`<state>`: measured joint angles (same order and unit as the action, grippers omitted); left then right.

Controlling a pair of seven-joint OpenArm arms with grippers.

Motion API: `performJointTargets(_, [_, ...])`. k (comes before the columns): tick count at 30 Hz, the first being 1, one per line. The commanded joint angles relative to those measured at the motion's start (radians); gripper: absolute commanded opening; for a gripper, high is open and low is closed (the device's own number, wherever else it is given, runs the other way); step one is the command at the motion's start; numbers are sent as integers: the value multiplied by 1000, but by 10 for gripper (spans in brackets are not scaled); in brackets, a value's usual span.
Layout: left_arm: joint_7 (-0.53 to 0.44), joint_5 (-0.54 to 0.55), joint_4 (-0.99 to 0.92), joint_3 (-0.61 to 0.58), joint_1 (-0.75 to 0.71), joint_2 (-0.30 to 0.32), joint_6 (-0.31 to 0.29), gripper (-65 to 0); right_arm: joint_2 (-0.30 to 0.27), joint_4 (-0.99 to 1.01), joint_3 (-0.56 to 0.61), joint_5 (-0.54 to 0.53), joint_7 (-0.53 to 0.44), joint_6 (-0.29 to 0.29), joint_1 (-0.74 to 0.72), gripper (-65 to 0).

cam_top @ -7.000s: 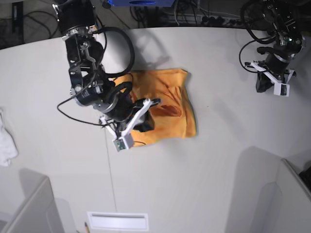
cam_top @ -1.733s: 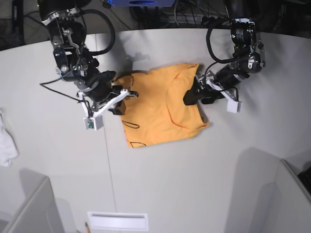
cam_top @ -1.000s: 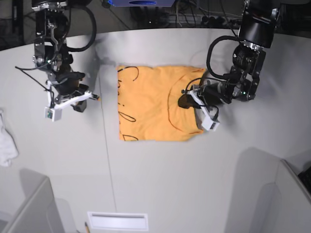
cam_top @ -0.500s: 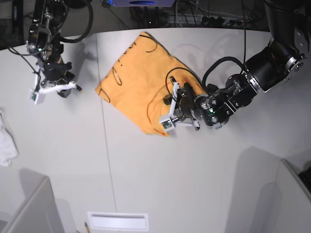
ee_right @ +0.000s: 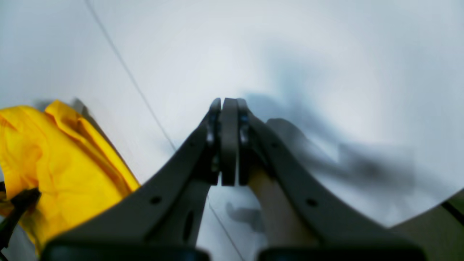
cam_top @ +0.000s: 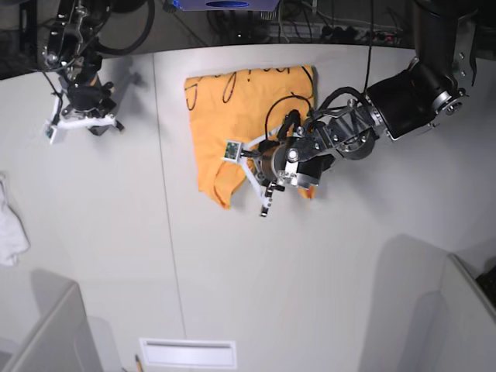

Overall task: Fold the T-shirt properly
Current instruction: 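Rotate the folded shirt with the left gripper so the collar faces the robot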

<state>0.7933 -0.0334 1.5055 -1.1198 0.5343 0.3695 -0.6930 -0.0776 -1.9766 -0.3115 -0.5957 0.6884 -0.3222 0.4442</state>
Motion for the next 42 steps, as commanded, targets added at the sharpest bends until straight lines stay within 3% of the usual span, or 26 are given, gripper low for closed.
performJointTargets(1, [-10,-29,-9,7,14,-7,-5,-650,-6,-19,-5,-2,-19,8,-3,-650])
performJointTargets(6, [-33,-33,-81,76,10,-65,-5,-650,-4,-19,-5,-2,-19,8,11,-650])
performJointTargets(10, [-33,22,-154,172,-16,-120,-5,-650,-3,-17,-5,-2,-20,8,32,-650])
performJointTargets(14, [-36,23,-202,178,-16,-157,-5,-650,-1,-17,-5,-2,-20,8,35,-650])
performJointTargets(23, [-35,22,-199,93,25,-163,-5,-650,-1,-17,-2,-2,-20,8,32,-650])
performJointTargets(34, [-33,33,-199,96,65,-163,-5,-650,-1,-17,4,-2,-20,8,32,-650])
performJointTargets(35, [-33,33,-199,97,70,-163,-5,-612,-1,-16,4,-2,-20,8,32,-650])
performJointTargets(39, [-33,33,-199,154,83,-171,-5,-354,-1,-16,5,-2,-20,8,31,-650])
performJointTargets(42, [-33,25,-199,221,96,-200,-5,-239,-1,-16,5,-2,-20,8,31,-650])
